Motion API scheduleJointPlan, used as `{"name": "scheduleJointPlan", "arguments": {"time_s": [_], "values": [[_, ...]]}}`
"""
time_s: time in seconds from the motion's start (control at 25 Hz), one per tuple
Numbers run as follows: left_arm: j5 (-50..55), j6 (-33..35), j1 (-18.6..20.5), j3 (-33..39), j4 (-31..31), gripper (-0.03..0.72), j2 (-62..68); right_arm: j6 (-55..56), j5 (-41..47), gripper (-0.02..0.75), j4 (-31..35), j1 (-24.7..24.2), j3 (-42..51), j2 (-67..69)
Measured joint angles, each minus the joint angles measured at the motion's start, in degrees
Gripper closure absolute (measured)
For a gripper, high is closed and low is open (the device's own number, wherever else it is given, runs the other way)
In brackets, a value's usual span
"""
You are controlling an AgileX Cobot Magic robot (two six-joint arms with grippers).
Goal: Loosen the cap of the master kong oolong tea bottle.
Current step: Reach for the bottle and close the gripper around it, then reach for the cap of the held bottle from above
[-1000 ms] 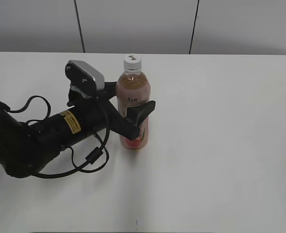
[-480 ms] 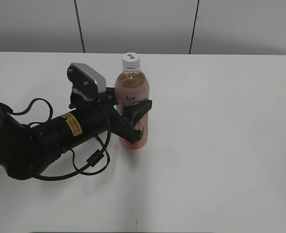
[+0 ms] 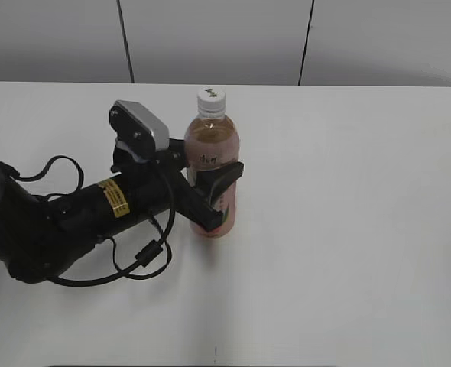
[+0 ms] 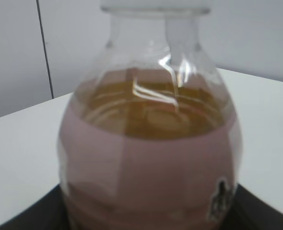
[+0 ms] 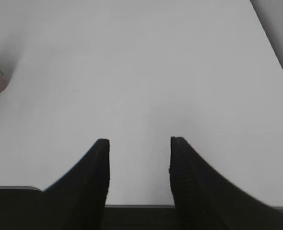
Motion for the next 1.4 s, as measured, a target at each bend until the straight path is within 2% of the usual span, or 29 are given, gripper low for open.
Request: {"name": "scheduleJointPlan", "arguments": {"time_s": [0.28, 0.56, 1.04, 1.16, 1.4], "values": [[4.24, -0.07, 0.06, 0.0, 6.53, 0.287, -2.51, 0.0, -0.15, 0.419, 1.16, 0.0, -3.17, 11.31], [11.89, -0.57, 0.06, 0.05, 7.27, 0.288, -6.26, -0.12, -3.13, 0.419, 2.74, 0.0, -7.93, 27.73], [16.48, -1.93, 0.06, 0.1, 10.2, 0.288, -8.47, -10.7, -2.23, 0.419, 24.47, 0.13, -22.39, 58.6], [16.73, -1.93, 0.06, 0.1, 10.7, 0.288, -8.57, -11.69, -1.94, 0.419, 27.08, 2.1, -25.65, 64.25], [17.28, -1.25, 0.06, 0.1, 10.94, 0.288, -8.63, -4.88, -1.77, 0.419, 28.23, 11.05, -32.57, 74.46]]}}
